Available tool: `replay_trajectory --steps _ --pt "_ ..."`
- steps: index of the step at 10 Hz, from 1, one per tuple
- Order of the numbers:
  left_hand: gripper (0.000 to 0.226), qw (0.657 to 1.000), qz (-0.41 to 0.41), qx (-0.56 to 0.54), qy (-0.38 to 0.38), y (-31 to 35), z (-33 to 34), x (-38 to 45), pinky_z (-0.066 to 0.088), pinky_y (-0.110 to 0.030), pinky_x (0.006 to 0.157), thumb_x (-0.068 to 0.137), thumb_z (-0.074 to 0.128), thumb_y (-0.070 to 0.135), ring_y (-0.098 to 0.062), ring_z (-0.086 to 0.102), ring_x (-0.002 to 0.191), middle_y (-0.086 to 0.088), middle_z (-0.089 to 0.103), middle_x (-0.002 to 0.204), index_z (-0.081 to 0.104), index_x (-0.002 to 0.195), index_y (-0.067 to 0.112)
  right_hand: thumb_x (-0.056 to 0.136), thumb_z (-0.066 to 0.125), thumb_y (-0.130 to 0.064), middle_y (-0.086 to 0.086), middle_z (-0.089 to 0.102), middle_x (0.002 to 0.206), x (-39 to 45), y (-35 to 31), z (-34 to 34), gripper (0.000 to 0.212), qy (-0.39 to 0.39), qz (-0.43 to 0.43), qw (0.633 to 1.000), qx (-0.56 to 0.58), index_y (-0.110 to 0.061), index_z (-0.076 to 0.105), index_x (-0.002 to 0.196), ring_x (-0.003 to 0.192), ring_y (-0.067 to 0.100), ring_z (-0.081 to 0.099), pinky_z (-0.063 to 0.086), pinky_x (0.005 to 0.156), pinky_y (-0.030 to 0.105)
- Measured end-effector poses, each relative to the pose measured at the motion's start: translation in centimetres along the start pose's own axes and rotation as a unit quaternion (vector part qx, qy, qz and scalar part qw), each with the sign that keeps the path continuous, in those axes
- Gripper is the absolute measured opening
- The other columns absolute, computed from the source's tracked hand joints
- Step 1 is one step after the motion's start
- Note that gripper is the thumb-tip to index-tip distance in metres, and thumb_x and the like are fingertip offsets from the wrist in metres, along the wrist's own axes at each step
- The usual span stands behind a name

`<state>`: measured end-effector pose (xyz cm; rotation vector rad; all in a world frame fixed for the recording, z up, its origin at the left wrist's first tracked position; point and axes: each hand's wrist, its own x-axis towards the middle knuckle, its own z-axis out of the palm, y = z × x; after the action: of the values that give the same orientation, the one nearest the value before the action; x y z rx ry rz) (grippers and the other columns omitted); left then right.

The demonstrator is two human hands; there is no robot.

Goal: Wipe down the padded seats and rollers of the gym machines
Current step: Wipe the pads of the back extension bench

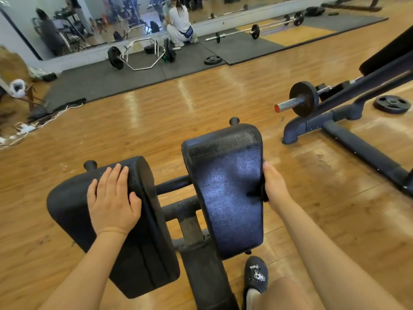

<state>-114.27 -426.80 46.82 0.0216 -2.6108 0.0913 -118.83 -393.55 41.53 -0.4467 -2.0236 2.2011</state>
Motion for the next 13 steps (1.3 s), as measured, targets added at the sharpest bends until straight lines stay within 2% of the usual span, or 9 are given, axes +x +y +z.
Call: replay_trajectory --steps 1,3,5,6,7,8,10,12,13 --pt "0.062 1.000 -0.007 0.002 0.000 0.1 0.0 -0.1 0.020 -0.049 0.110 0.081 0.030 0.029 -0.035 0.039 0.131 -0.020 0.048 0.138 0.048 0.132 -0.001 0.102 0.032 -0.020 -0.003 0.060 0.093 -3.8 4.6 -1.0 0.027 0.009 0.014 0.999 -0.027 -0.013 0.057 0.101 0.090 0.011 0.054 0.042 0.075 0.013" --pt "0.062 1.000 -0.015 0.007 -0.004 0.3 -0.2 0.0 0.020 -0.050 0.110 0.081 0.031 0.029 -0.036 0.038 0.130 -0.020 0.048 0.137 0.048 0.132 -0.001 0.101 0.035 -0.023 0.010 0.062 0.108 -5.3 8.4 -2.4 0.030 0.017 0.085 0.993 -0.076 -0.010 0.061 0.108 0.104 0.023 0.055 0.041 0.088 0.033" --pt "0.061 1.000 -0.014 0.013 -0.002 0.3 -0.2 0.0 0.020 -0.048 0.110 0.080 0.031 0.029 -0.035 0.039 0.130 -0.020 0.048 0.137 0.049 0.131 -0.001 0.102 0.033 -0.029 0.010 0.061 0.101 1.4 0.3 -2.0 0.028 0.071 0.081 0.971 0.214 -0.019 0.059 0.095 0.079 0.015 0.059 0.047 0.080 0.035" --pt "0.062 1.000 -0.015 0.010 0.003 0.2 0.0 0.0 0.021 -0.048 0.110 0.080 0.031 0.029 -0.035 0.040 0.129 -0.020 0.049 0.137 0.049 0.130 -0.001 0.099 0.040 -0.031 0.002 0.064 0.106 5.2 -3.9 -0.3 0.026 0.016 0.017 0.980 0.197 -0.018 0.062 0.104 0.095 0.012 0.061 0.045 0.097 0.033" --pt "0.062 1.000 -0.013 0.007 0.007 0.2 0.0 0.1 0.021 -0.049 0.109 0.079 0.031 0.029 -0.036 0.040 0.129 -0.021 0.049 0.136 0.050 0.130 -0.002 0.100 0.038 -0.026 -0.008 0.062 0.111 5.5 -5.5 1.0 0.031 -0.024 -0.058 0.998 0.027 -0.017 0.060 0.119 0.102 0.004 0.056 0.044 0.086 0.012" --pt "0.062 1.000 -0.014 0.008 0.006 0.2 0.0 0.0 0.021 -0.049 0.109 0.079 0.031 0.029 -0.036 0.040 0.129 -0.021 0.049 0.136 0.050 0.130 -0.002 0.101 0.034 -0.021 -0.009 0.061 0.087 3.2 -3.8 0.7 0.028 -0.024 -0.035 0.999 0.023 -0.021 0.060 0.095 0.081 0.003 0.055 0.043 0.070 0.018" --pt "0.064 1.000 -0.022 0.003 0.008 0.6 -0.3 0.0 0.021 -0.051 0.109 0.079 0.029 0.030 -0.037 0.039 0.129 -0.022 0.048 0.136 0.048 0.131 -0.003 0.102 0.033 -0.021 -0.011 0.061 0.088 -2.7 4.0 -1.4 0.029 -0.032 0.033 0.999 -0.008 -0.021 0.060 0.090 0.081 -0.001 0.052 0.039 0.065 0.004" --pt "0.064 0.999 -0.030 0.018 -0.007 0.9 -0.6 0.0 0.019 -0.049 0.111 0.079 0.029 0.029 -0.038 0.039 0.130 -0.022 0.047 0.138 0.048 0.131 -0.003 0.101 0.037 -0.024 0.001 0.060 0.100 -5.0 9.1 -2.7 0.023 -0.011 0.097 0.995 -0.034 -0.022 0.060 0.097 0.089 0.007 0.058 0.044 0.070 0.015" --pt "0.062 0.999 -0.029 0.028 -0.014 0.8 -0.6 0.0 0.019 -0.048 0.110 0.079 0.030 0.028 -0.037 0.040 0.129 -0.021 0.047 0.137 0.049 0.131 -0.002 0.101 0.034 -0.032 0.002 0.065 0.106 -3.6 8.4 -2.5 0.032 -0.011 0.124 0.992 0.000 -0.024 0.064 0.096 0.100 0.017 0.057 0.044 0.089 0.035"
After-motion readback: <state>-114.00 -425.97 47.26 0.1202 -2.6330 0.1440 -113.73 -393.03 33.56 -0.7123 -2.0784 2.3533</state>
